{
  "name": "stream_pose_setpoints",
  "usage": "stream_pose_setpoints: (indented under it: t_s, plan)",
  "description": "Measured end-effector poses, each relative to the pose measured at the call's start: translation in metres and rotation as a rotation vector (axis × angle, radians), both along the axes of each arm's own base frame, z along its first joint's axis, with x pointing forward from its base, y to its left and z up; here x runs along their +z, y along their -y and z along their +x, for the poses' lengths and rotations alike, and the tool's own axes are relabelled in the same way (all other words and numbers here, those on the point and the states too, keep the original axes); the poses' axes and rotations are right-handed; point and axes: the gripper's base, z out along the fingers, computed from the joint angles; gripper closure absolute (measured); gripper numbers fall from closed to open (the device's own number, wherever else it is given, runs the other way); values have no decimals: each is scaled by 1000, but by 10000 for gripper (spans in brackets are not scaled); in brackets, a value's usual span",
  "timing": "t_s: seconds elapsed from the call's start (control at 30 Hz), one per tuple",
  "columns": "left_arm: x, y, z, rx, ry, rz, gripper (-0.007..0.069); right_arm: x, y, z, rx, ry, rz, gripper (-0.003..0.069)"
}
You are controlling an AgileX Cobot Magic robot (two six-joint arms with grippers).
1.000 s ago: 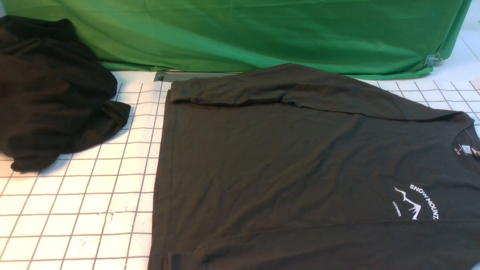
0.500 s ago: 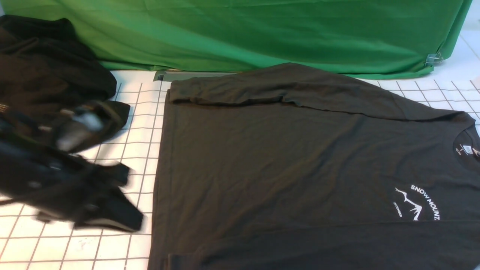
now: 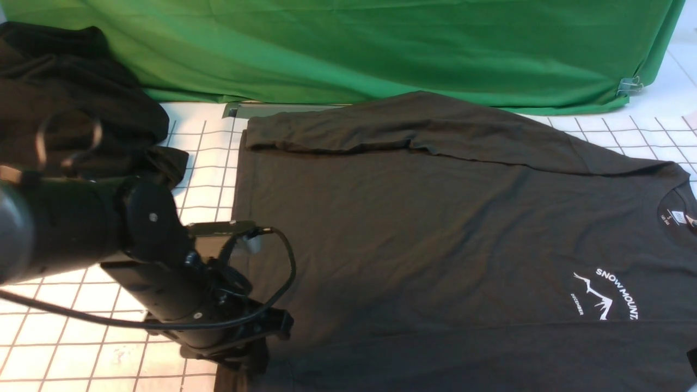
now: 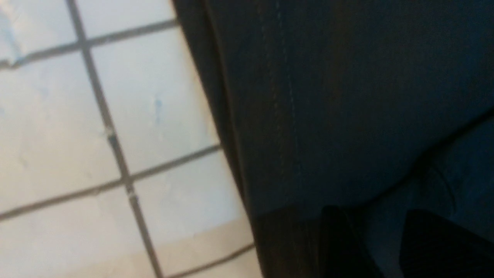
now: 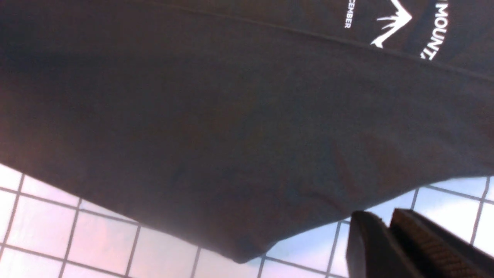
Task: Fold a long-sleeved shirt over a white checkered tablecloth.
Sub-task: 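Grasp the left edge of the dark T-shirt lying flat on the table, then fold the left side of the black T-shirt inward over its body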
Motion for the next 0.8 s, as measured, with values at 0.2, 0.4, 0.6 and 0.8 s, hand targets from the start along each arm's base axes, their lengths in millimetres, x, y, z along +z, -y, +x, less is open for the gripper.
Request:
stream_pose_setpoints:
  t_s: [0.2,0.4,0.6,0.8]
  plan:
    - [-13,4,3,2,-29,-17,359,0,0,0,0,3,0,577]
    - [-12,5,2,-4,-49,-28,407,1,0,1,-2,14,2,564]
    - [-11,5,-2,-11,-92,-34,597,1,0,2,-4,27,3,556]
    - [33,9,5,-35,-14,-66,613,1,0,2,-4,29,3,547]
